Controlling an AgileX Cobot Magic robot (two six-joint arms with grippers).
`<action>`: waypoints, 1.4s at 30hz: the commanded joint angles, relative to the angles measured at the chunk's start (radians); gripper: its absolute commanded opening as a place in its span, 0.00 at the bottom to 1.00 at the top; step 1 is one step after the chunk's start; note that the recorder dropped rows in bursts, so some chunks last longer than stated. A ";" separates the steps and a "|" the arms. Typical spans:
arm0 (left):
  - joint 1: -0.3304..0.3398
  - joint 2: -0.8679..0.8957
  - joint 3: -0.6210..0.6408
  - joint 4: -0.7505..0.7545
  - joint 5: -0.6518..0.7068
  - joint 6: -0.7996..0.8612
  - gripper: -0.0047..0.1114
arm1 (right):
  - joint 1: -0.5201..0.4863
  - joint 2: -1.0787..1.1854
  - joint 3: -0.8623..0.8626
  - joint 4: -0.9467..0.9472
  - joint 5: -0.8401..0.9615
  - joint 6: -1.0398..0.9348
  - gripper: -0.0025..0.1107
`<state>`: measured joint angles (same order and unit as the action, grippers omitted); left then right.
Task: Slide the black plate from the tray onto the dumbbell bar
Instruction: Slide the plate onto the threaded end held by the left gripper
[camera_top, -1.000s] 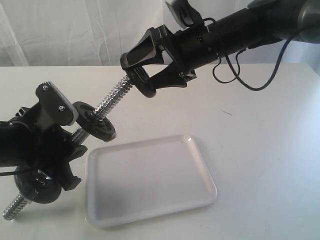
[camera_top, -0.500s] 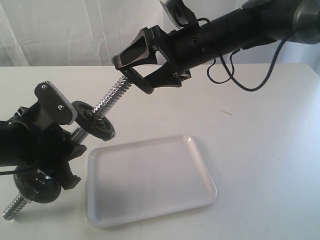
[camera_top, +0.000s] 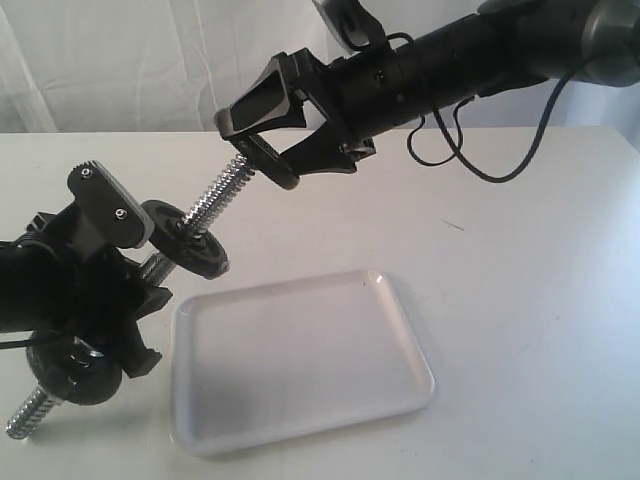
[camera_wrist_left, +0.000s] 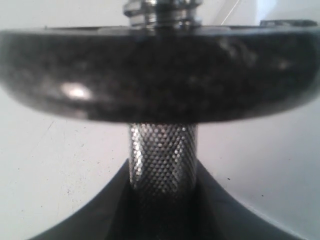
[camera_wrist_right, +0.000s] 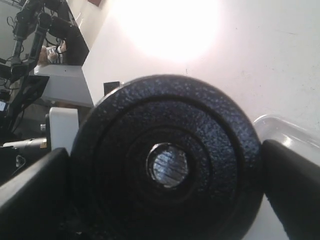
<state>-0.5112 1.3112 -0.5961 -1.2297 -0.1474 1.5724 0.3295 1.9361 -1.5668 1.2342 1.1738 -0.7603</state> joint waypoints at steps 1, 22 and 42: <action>0.000 -0.048 -0.033 -0.017 -0.065 -0.002 0.04 | 0.008 -0.048 -0.009 0.063 0.047 -0.013 0.02; 0.000 -0.048 -0.033 -0.017 -0.065 -0.003 0.04 | 0.082 -0.008 -0.007 0.058 0.047 -0.046 0.02; 0.000 -0.048 -0.033 -0.017 -0.065 -0.003 0.04 | 0.082 -0.004 -0.007 0.056 0.047 -0.065 0.71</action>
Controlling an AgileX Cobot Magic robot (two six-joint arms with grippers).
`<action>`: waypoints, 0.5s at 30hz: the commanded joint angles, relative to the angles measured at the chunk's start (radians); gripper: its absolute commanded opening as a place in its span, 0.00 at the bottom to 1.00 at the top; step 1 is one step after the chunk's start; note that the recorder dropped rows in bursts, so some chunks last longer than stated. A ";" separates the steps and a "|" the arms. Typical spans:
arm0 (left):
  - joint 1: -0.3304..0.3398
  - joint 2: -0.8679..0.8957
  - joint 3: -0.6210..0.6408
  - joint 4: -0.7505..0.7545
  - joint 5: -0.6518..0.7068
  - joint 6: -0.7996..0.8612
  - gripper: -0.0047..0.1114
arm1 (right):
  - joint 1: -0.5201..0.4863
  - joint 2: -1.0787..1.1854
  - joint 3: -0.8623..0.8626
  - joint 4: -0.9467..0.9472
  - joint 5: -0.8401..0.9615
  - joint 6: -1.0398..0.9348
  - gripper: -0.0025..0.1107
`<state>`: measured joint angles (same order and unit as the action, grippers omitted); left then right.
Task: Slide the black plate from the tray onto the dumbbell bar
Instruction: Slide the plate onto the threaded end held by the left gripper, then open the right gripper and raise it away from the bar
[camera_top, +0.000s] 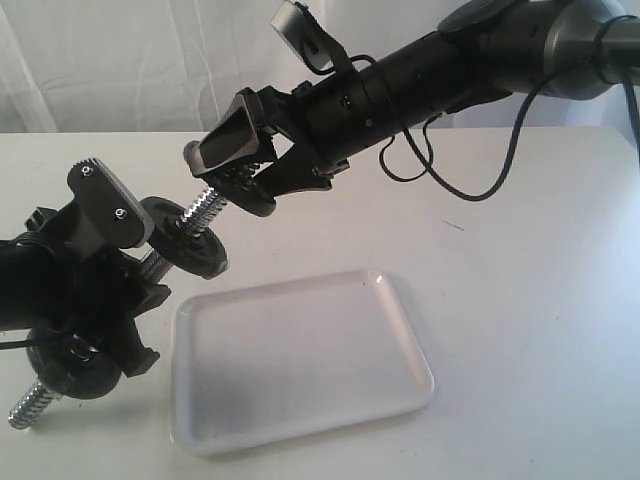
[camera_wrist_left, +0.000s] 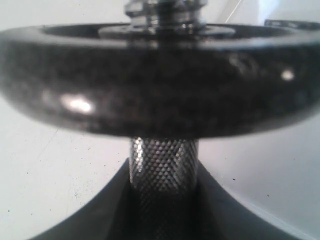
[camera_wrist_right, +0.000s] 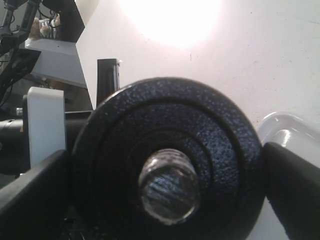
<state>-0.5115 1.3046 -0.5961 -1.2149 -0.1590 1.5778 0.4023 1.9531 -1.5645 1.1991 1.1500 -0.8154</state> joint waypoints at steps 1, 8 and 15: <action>0.000 -0.042 -0.033 -0.032 -0.054 -0.009 0.04 | 0.009 -0.021 -0.009 0.092 0.071 -0.014 0.71; 0.000 -0.042 -0.033 -0.032 -0.056 -0.009 0.04 | 0.009 -0.021 -0.009 0.092 0.071 -0.018 0.71; 0.000 -0.042 -0.033 -0.032 -0.056 -0.009 0.04 | 0.009 -0.021 -0.009 0.092 0.071 0.029 0.78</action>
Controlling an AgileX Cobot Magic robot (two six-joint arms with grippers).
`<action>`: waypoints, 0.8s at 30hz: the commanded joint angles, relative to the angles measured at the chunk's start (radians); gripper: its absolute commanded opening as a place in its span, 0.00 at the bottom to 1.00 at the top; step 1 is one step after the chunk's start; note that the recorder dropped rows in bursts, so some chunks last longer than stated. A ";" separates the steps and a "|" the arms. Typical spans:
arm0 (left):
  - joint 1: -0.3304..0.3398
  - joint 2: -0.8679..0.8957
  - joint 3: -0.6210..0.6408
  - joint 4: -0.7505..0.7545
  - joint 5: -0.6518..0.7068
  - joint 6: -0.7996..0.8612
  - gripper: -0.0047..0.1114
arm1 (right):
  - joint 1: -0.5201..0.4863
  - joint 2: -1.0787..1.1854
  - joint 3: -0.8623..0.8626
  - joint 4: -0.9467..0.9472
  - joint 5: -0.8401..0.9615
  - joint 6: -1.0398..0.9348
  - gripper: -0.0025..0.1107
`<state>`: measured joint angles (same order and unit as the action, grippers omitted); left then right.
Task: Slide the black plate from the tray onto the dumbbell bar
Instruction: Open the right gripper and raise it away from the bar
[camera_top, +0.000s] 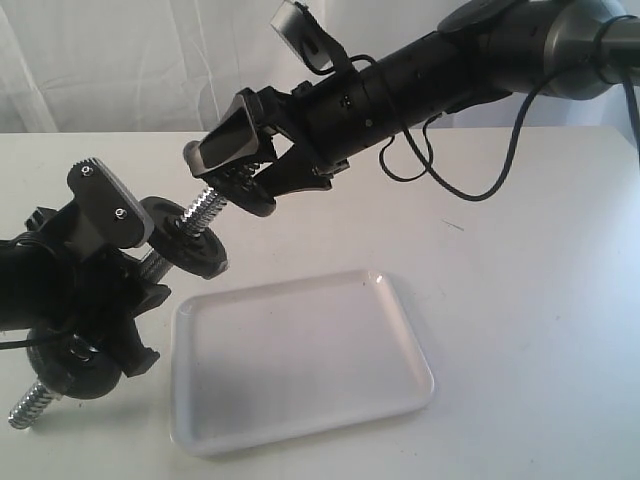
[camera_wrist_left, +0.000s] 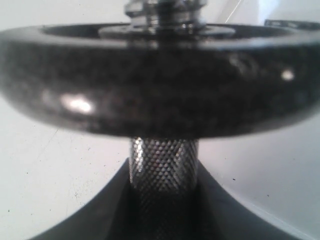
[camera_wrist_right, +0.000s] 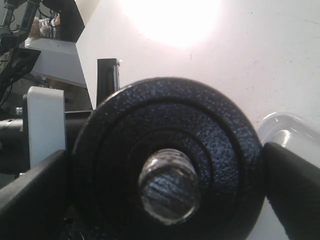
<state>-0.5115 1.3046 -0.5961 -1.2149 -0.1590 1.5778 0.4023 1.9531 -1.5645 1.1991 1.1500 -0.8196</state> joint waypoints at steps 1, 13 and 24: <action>0.000 -0.042 -0.033 -0.032 -0.056 -0.009 0.04 | 0.009 -0.021 -0.009 0.092 0.071 0.042 0.85; 0.000 -0.042 -0.033 -0.032 -0.076 -0.009 0.04 | 0.002 -0.055 -0.009 0.110 0.071 -0.050 0.95; 0.000 -0.059 -0.033 -0.034 -0.108 -0.013 0.04 | -0.095 -0.145 -0.056 0.103 0.071 -0.077 0.95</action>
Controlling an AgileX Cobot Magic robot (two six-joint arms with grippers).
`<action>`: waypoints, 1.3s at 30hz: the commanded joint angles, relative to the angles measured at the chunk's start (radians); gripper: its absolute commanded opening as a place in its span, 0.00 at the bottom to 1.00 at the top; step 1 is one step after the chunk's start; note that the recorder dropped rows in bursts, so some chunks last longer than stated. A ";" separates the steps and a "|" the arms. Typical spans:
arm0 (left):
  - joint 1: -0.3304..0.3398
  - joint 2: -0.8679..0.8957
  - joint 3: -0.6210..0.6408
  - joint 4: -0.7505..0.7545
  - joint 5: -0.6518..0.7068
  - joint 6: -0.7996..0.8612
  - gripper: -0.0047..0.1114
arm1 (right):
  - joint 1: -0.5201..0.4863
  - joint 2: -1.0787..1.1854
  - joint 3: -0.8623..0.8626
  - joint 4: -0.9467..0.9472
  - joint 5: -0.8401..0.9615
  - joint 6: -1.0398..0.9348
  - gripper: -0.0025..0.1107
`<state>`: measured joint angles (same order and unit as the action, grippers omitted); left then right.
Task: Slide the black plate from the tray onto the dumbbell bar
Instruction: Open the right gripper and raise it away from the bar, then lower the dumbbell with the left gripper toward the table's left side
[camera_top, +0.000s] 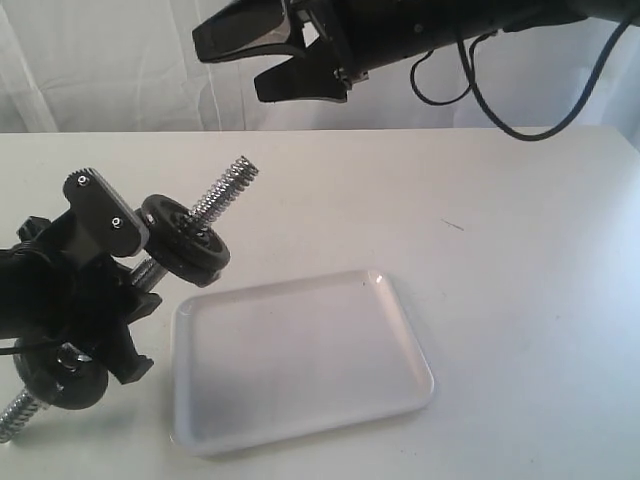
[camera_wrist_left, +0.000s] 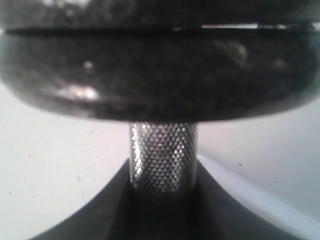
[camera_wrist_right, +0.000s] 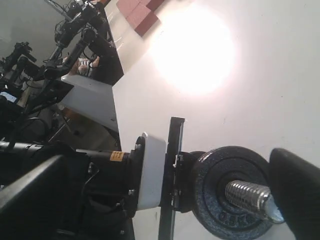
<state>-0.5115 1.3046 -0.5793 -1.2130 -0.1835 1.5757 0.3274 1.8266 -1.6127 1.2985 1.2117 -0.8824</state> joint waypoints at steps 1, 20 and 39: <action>0.000 -0.059 -0.050 -0.048 -0.093 -0.013 0.04 | -0.020 -0.021 -0.008 -0.005 0.009 -0.009 0.95; 0.000 -0.057 -0.050 -0.374 -0.277 -0.009 0.04 | -0.020 -0.021 -0.008 -0.076 0.009 0.077 0.95; 0.000 0.049 -0.050 -0.531 -0.294 -0.198 0.04 | -0.020 -0.021 -0.008 -0.061 0.009 0.077 0.95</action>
<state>-0.5115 1.3684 -0.5814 -1.7249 -0.4705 1.4449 0.3125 1.8189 -1.6133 1.2245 1.2156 -0.8040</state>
